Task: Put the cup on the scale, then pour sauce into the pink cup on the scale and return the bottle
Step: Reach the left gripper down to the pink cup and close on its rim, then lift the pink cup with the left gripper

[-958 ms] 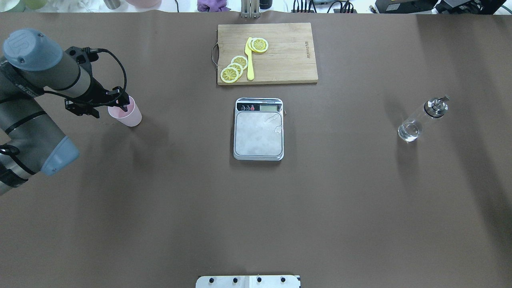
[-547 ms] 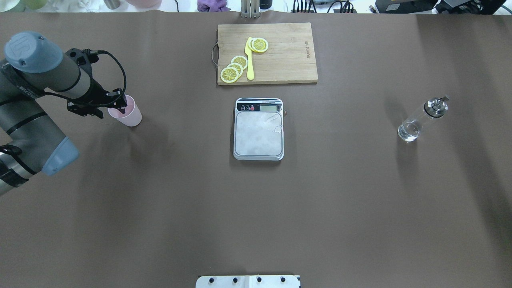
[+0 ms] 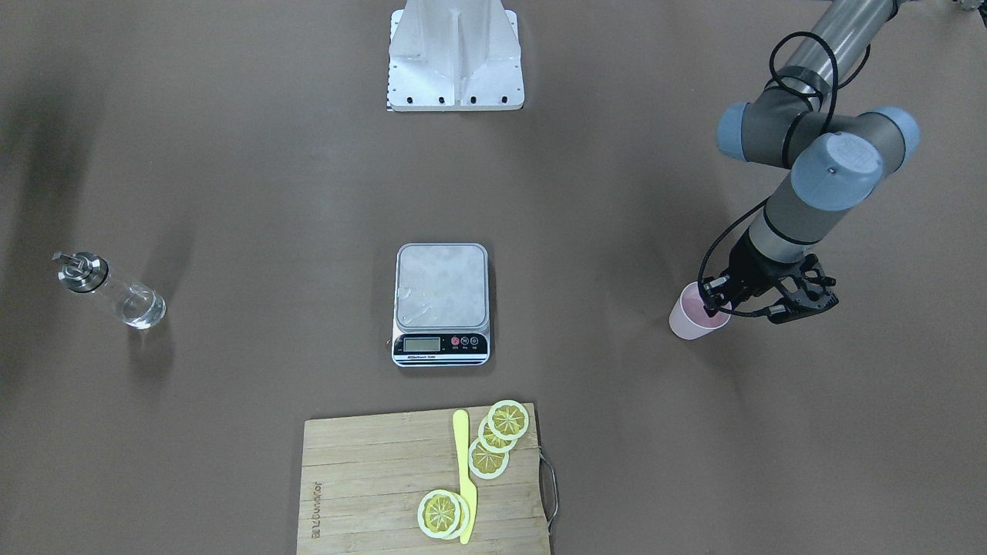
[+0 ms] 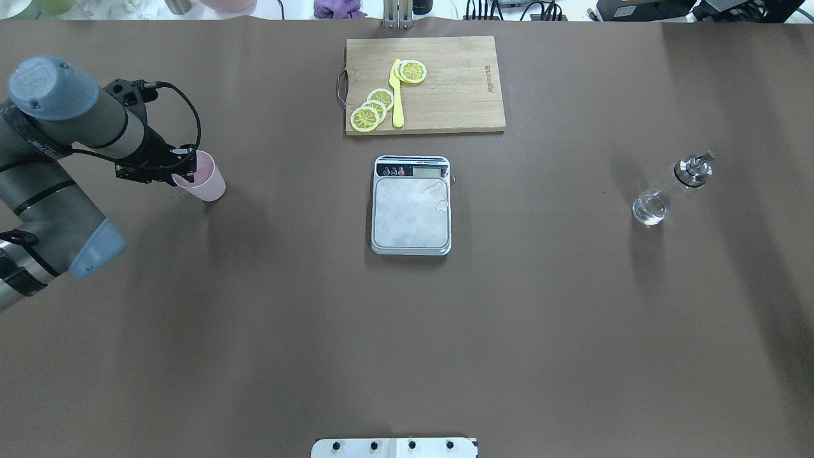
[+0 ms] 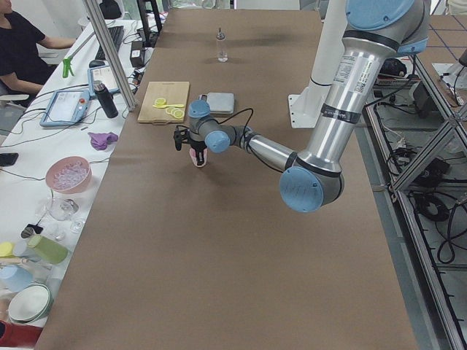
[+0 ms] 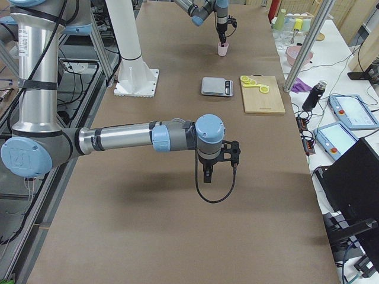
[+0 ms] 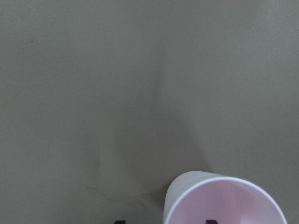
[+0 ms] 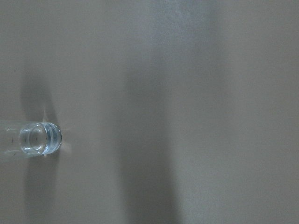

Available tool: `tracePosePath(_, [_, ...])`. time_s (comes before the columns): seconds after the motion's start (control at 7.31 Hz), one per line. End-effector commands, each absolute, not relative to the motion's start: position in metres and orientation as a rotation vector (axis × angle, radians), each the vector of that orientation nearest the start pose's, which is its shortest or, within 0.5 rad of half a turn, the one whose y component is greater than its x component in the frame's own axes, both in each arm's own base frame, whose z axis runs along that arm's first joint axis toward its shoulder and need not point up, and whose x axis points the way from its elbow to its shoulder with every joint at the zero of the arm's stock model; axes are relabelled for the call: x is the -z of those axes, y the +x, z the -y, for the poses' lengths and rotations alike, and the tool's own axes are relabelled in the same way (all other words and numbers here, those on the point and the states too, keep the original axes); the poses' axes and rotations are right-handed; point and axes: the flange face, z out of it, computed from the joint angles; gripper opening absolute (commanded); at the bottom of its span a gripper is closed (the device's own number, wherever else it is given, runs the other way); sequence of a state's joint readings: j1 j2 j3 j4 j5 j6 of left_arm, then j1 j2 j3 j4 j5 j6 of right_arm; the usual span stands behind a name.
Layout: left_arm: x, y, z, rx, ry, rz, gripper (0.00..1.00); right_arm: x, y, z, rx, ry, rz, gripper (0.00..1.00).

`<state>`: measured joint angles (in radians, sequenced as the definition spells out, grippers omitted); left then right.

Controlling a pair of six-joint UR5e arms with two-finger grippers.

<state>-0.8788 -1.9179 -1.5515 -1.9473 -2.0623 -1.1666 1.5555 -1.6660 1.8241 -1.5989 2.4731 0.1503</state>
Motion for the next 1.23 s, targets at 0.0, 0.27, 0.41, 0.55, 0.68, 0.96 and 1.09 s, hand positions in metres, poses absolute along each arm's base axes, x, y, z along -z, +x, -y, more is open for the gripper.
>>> tracePosePath(0.0, [-0.433,0.347,0.554,0.270,0.037,-0.846,0.41,-0.574,0.048,0.453,-0.069,0.042,0.909,1.00])
tracePosePath(0.27, [-0.425,0.343,0.551,0.266,0.046,-0.857,0.42,-0.575,0.048,0.452,-0.068,0.041,0.907,1.00])
tracePosePath(0.41, [-0.423,0.341,0.551,0.268,0.047,-0.857,0.41,-0.575,0.048,0.452,-0.068,0.041,0.909,1.00])
tracePosePath(0.55, [-0.425,0.341,0.550,0.267,0.046,-0.854,0.40,-0.576,0.048,0.451,-0.070,0.039,0.909,1.00])
tracePosePath(0.68, [-0.426,0.341,0.551,0.268,0.045,-0.853,0.40,-0.576,0.048,0.451,-0.070,0.039,0.909,1.00])
tracePosePath(0.96, [-0.434,0.339,0.548,0.270,0.037,-0.844,0.38,-0.576,0.047,0.451,-0.069,0.039,0.909,1.00])
tracePosePath(1.09, [-0.433,0.338,0.547,0.271,0.039,-0.846,0.27,-0.576,0.047,0.451,-0.069,0.037,0.909,1.00])
